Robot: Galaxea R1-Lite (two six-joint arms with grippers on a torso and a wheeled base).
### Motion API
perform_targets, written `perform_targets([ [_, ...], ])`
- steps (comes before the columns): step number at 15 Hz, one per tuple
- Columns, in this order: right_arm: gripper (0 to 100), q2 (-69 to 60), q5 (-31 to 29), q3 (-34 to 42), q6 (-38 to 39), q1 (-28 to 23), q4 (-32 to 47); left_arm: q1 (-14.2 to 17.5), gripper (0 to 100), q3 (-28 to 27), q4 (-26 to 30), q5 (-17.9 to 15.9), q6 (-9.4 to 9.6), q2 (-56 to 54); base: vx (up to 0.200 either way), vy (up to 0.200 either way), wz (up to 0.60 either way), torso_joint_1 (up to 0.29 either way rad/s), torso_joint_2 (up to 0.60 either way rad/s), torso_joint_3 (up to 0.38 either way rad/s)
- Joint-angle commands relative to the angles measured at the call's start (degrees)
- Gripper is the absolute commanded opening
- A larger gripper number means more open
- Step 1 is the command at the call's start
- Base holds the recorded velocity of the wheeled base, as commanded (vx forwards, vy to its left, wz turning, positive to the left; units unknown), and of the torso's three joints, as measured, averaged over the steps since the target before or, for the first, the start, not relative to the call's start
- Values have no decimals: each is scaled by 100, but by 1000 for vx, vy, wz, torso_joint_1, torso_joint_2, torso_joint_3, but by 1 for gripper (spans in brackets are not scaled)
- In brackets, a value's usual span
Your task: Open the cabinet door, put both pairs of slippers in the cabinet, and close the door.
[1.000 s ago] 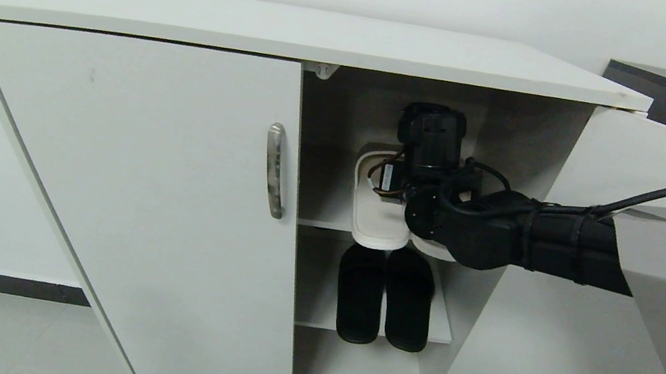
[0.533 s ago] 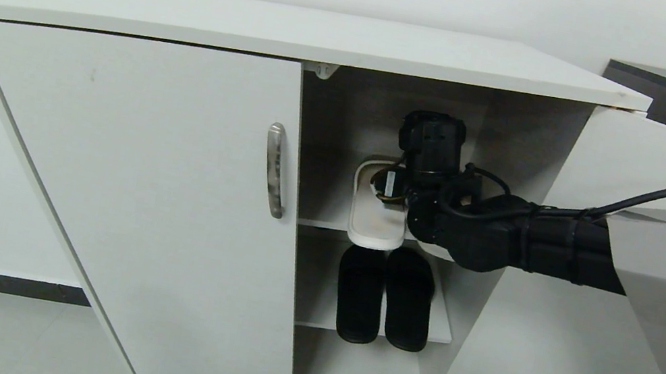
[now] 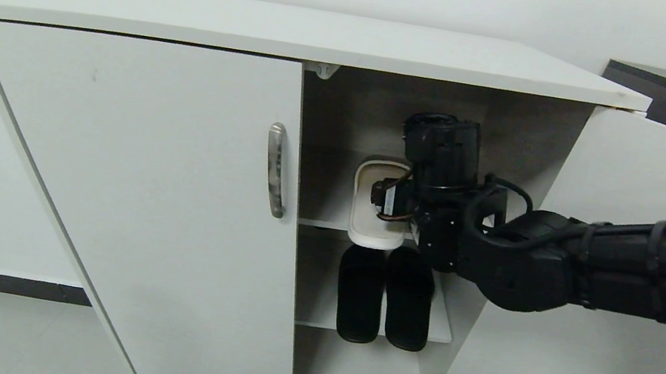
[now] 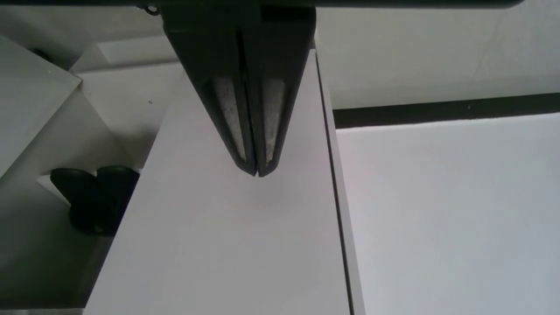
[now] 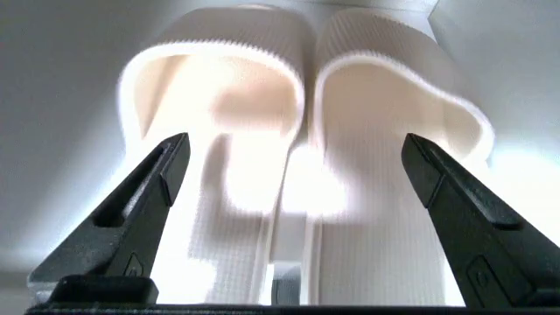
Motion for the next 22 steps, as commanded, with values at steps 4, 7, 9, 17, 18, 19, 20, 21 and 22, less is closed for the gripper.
perform_targets([
  [4, 100, -1472, -9, 1785, 6, 610, -658, 1, 0, 1, 0, -2, 0, -1, 0, 0, 0, 0, 0, 0],
  [7, 100, -2123, 70, 3069, 67, 926, -1247, 1, 0, 1, 0, -2, 0, -1, 0, 0, 0, 0, 0, 0],
  [9, 100, -2333, 316, 3816, 6, 1049, -1950, 1, 0, 1, 0, -2, 0, 8, 0, 0, 0, 0, 0, 0],
  [17, 0, -2298, 509, 4114, -12, 1076, -2425, 1, 0, 1, 0, -11, 27, -1, 0, 0, 0, 0, 0, 0],
  [18, 0, -2290, 571, 4123, -12, 1076, -2425, 1, 0, 1, 0, -11, 18, 8, 0, 0, 0, 0, 0, 0],
  [19, 0, -2281, 571, 4123, -12, 1084, -2425, 1, 0, 1, 0, -11, 18, 8, 0, 0, 0, 0, 0, 0],
  [20, 0, -2263, 571, 4123, -12, 1102, -2425, 1, 0, 1, 0, -11, 18, 8, 0, 0, 0, 0, 0, 0],
  [21, 0, -2254, 571, 4114, -12, 1111, -2416, 1, 0, 1, 0, -11, 18, 8, 0, 0, 0, 0, 0, 0],
  [22, 0, -2254, 571, 4114, -12, 1111, -2416, 1, 0, 1, 0, -11, 18, -1, 0, 0, 0, 0, 0, 0],
])
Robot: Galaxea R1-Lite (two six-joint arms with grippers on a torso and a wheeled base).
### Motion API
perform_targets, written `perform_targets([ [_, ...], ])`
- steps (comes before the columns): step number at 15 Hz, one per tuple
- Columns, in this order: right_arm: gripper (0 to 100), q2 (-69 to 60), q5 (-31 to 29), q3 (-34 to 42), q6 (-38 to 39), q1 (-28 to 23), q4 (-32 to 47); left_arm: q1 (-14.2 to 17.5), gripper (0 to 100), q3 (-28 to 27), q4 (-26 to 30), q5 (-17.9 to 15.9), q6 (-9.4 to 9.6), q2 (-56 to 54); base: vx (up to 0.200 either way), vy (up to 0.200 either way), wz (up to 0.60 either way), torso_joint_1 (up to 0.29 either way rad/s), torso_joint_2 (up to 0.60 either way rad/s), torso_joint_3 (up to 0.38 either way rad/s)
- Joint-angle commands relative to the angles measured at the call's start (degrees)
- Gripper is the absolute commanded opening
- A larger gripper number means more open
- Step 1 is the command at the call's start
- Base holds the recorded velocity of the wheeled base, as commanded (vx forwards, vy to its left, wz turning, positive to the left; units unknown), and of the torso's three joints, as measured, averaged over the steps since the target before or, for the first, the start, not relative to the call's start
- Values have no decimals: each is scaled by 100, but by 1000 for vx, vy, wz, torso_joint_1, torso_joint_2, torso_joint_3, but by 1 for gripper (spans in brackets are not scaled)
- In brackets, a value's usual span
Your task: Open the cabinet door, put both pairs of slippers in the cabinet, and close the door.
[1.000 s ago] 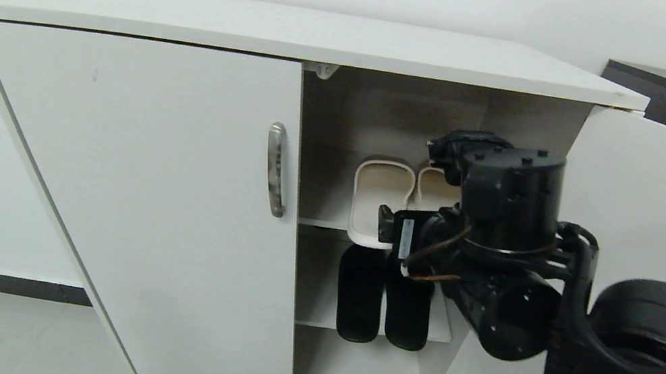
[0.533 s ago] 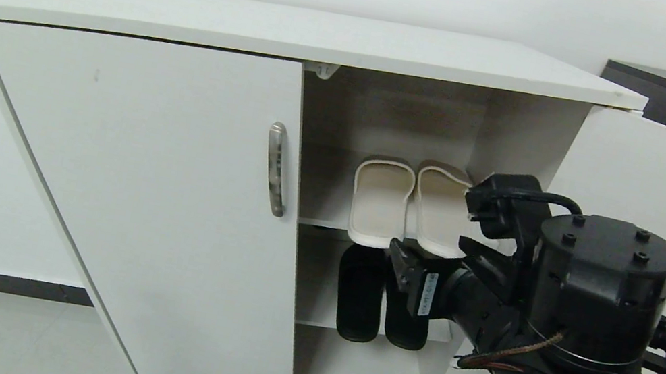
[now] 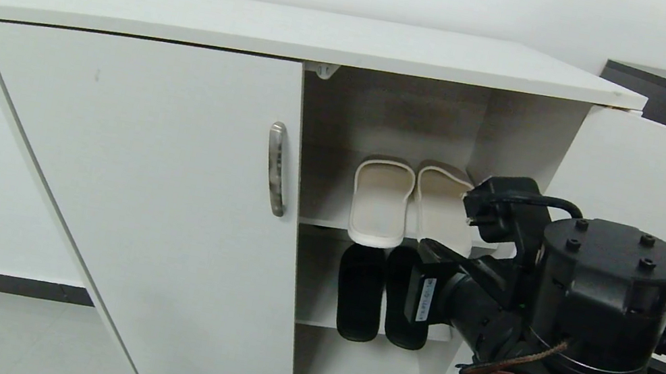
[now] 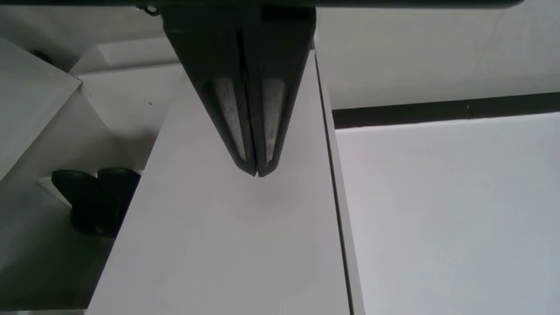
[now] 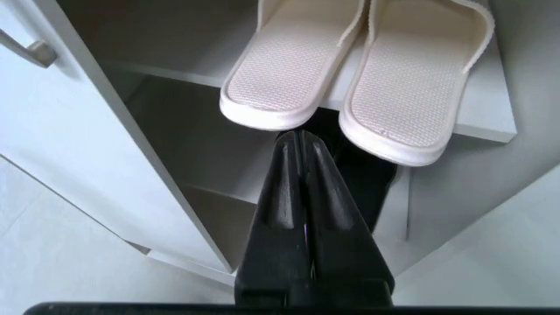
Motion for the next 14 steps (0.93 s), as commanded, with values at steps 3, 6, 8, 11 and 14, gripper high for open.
perform_targets([
  [3, 0, 63, -3, 0, -1, 8, 1, 1, 0, 1, 2, 0, -4, -1, 0, 0, 0, 0, 0, 0],
  [6, 0, 115, -3, 0, -1, 16, -8, 1, 0, 1, 2, 0, -4, 8, 0, 0, 0, 0, 0, 0],
  [8, 0, 151, -3, 0, -1, 16, -8, 1, 0, 1, 2, 0, -4, 8, -100, 0, 0, 4, -1, 4],
  [11, 0, 159, 6, 9, -1, 8, -8, 1, 0, 1, 2, 0, -13, 8, -200, 0, 0, 9, 4, 1],
  [14, 0, 159, 6, 44, -1, 8, -8, 1, 0, 1, 2, 0, -13, -1, -200, 0, 0, 2, -4, 4],
])
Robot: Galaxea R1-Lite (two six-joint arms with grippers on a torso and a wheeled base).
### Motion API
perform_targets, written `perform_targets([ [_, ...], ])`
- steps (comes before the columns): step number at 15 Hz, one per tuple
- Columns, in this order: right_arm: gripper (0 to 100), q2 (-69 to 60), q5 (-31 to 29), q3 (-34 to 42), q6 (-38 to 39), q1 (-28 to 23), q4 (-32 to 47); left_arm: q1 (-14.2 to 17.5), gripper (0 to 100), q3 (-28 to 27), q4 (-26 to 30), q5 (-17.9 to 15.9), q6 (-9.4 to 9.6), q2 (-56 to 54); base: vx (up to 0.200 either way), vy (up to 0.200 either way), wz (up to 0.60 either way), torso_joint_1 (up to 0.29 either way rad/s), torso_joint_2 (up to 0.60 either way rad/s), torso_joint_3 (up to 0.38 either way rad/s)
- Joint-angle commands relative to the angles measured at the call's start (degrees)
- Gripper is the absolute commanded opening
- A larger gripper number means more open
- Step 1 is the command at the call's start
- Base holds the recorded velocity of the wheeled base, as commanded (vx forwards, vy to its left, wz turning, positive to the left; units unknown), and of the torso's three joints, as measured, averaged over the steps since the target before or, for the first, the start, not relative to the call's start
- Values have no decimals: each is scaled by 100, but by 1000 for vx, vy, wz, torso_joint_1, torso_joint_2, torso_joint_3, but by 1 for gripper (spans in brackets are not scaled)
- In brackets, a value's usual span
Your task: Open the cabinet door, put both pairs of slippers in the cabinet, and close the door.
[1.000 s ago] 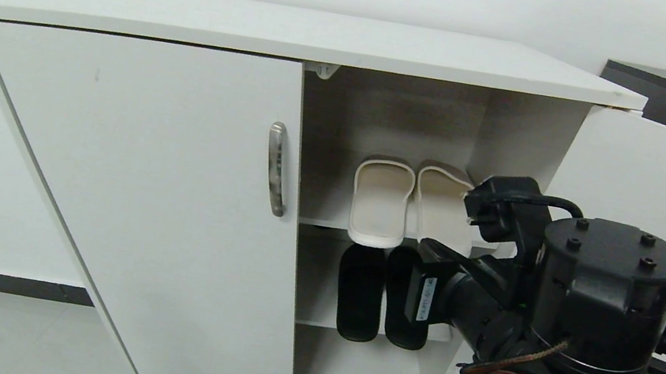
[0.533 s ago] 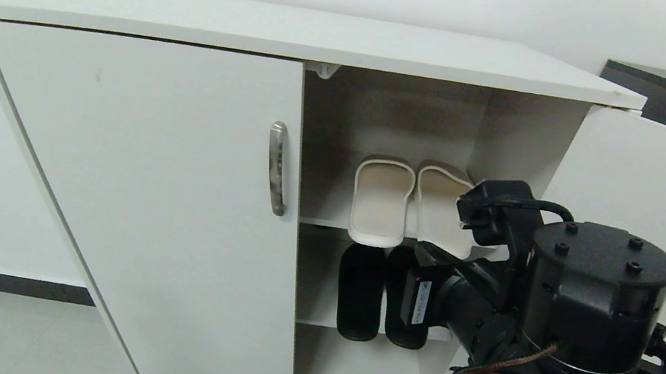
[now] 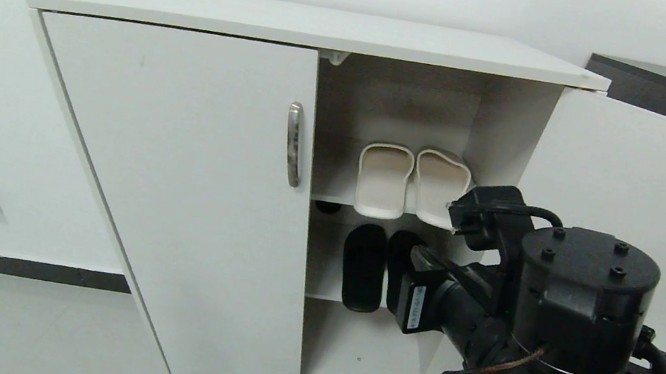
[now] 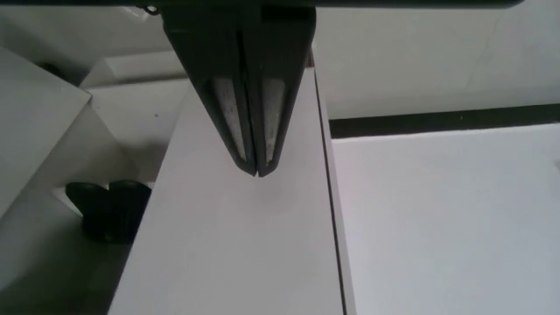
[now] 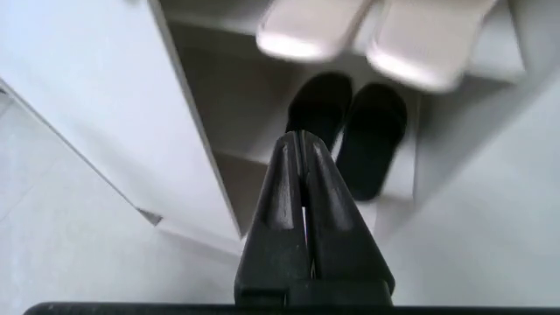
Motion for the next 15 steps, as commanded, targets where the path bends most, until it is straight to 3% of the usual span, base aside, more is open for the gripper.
perform_targets([
  [1, 0, 44, -1, 30, -1, -1, 3, 4, 0, 1, 2, -2, -2, 8, -200, 0, 0, 2, -7, -2],
  [13, 0, 264, 166, 144, -27, -265, 3, 4, 0, 1, 2, -2, 7, -1, -200, 0, 0, 0, 2, 1],
  [15, 0, 290, 166, 197, -27, -300, 3, 4, 0, 1, 2, -2, -2, -1, 0, 0, 0, 0, 0, 0],
])
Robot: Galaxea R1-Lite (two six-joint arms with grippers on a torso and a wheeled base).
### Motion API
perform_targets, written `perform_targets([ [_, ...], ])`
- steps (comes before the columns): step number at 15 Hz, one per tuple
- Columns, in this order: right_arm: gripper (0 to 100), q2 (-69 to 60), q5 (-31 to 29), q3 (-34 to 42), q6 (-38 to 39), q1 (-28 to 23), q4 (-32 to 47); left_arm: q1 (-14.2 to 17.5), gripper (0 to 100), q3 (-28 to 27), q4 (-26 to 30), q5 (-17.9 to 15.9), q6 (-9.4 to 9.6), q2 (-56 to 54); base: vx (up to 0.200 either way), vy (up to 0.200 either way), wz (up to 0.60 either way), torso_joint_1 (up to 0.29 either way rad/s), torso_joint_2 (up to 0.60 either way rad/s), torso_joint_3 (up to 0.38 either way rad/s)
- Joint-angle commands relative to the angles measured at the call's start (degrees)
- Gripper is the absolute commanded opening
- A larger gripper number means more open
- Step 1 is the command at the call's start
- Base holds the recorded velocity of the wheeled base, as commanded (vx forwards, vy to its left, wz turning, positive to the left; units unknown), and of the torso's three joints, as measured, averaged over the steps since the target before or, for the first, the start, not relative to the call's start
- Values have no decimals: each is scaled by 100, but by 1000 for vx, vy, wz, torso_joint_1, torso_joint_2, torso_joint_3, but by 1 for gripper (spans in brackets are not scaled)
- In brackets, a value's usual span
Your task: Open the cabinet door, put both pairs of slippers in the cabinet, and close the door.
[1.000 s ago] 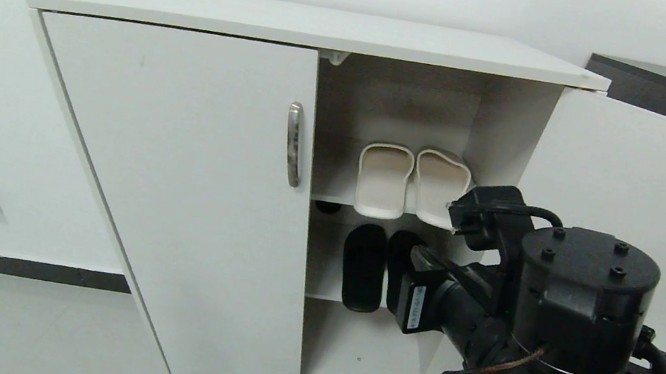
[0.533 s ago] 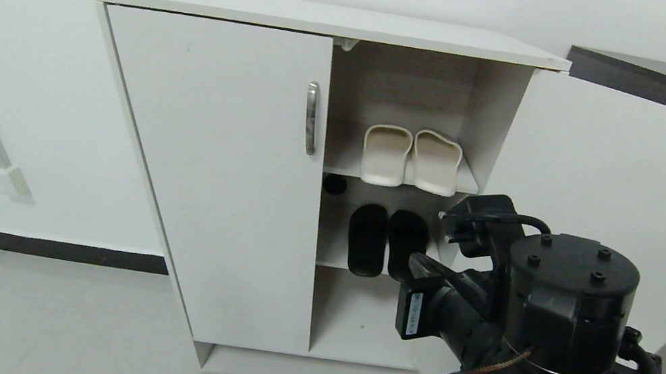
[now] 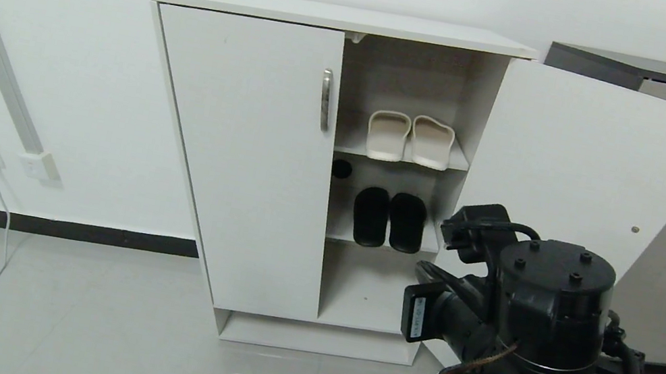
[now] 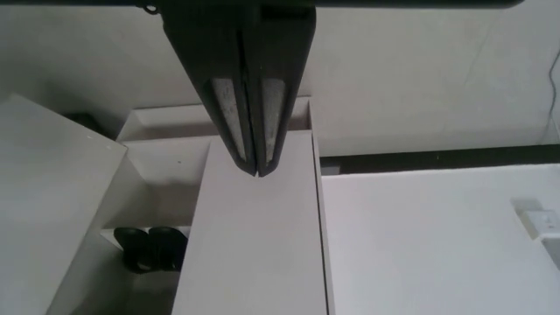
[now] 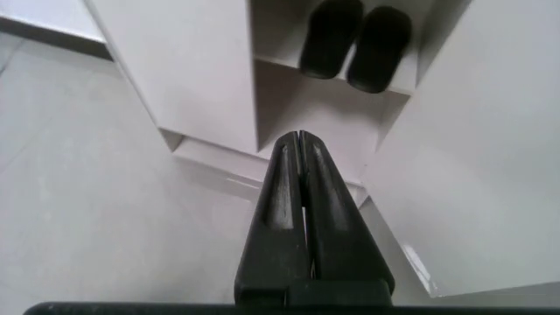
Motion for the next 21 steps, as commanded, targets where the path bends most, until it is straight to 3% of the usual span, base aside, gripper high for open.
perform_targets([
  [1, 0, 70, 2, 33, -7, -27, -11, 1, 0, 1, 2, -2, 2, -1, 0, 0, 0, 0, 0, 0],
  [21, 0, 210, 2, 103, -51, 0, -73, 1, 0, 1, 2, -2, 11, 8, 0, 0, 0, 0, 0, 0],
])
